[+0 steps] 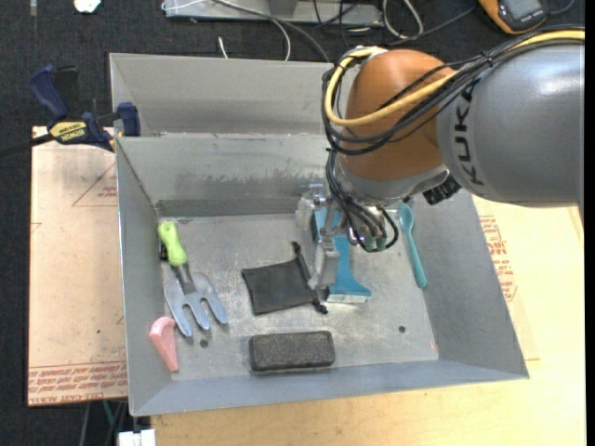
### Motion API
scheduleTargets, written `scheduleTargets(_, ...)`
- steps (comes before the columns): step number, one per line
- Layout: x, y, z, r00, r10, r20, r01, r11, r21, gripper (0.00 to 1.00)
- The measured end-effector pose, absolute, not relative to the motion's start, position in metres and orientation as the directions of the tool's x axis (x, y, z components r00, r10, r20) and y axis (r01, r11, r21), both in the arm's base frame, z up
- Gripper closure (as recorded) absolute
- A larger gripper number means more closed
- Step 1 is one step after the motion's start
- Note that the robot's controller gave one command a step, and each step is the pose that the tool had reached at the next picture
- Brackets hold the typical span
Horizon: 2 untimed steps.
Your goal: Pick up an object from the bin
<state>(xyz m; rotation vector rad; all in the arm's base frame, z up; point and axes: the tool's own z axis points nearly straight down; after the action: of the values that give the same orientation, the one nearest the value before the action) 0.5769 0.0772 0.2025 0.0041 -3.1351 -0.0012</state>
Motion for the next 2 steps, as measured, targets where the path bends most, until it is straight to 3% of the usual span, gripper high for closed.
scheduleTargets(1, 0.578, 0.077, 0.207, -1.000, 0.000, -0.001, 0.000, 1.000, 0.001, 0.00)
scheduleTargets(2, 0.562, 0.061, 0.132, -0.997, 0.082, -0.004, 0.082, 0.997, 0.003, 0.00)
